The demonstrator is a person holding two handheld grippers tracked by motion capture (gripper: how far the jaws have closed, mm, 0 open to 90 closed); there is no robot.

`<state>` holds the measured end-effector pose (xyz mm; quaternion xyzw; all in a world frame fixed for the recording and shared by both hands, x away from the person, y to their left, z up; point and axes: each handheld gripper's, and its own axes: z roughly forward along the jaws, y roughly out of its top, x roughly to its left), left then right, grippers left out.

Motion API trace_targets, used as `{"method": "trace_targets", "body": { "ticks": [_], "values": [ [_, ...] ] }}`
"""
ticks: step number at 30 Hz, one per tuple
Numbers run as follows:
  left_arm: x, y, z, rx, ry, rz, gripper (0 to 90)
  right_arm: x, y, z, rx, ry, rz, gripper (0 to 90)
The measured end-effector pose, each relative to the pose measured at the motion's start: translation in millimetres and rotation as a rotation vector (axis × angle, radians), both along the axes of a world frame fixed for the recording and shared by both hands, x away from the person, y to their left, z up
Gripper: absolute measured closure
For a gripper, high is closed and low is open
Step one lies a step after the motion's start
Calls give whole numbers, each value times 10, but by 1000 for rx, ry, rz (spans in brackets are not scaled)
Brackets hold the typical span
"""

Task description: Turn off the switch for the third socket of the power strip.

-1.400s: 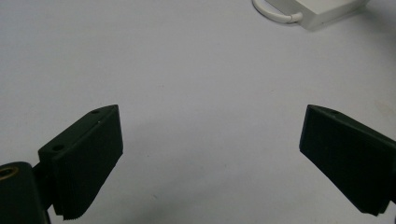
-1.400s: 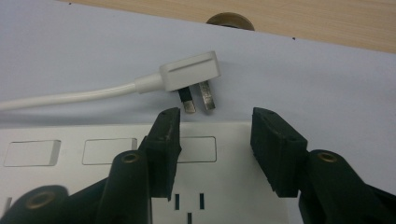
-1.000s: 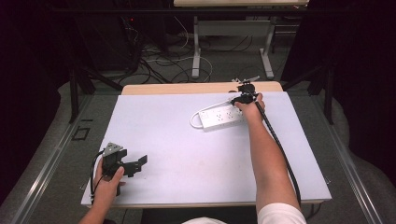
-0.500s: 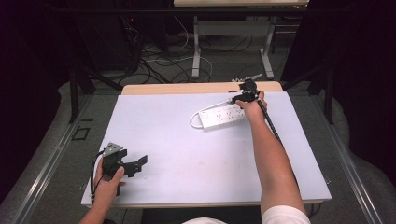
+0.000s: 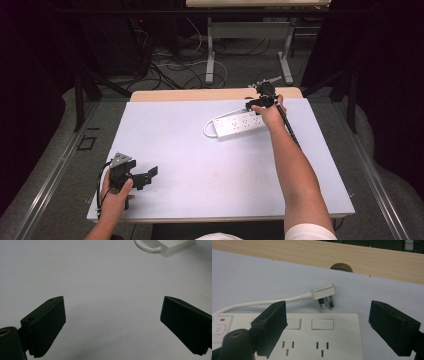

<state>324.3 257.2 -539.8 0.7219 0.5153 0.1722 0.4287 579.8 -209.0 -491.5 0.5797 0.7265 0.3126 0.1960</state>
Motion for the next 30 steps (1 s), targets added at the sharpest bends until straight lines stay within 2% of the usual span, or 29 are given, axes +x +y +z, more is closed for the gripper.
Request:
{"method": "trace_targets", "body": {
  "ticks": [3, 7, 9, 18, 30],
  "values": [
    [-2, 2, 5, 1, 5, -4, 63, -16, 15, 33, 11, -21, -10, 119],
    [-2, 1, 8, 4, 9, -6, 62, -42, 15, 72, 40, -33, -19, 38],
    [-3, 0, 8, 6, 10, -6, 63, -48, 0, 85, 26, -41, -7, 12],
    [0, -11, 2, -1, 9, -5, 63, -138, -10, 187, 13, -37, 11, 10],
    [-1, -16, 4, 0, 7, -5, 63, -349, 68, 372, -6, -48, 94, 11]
  ]
}}
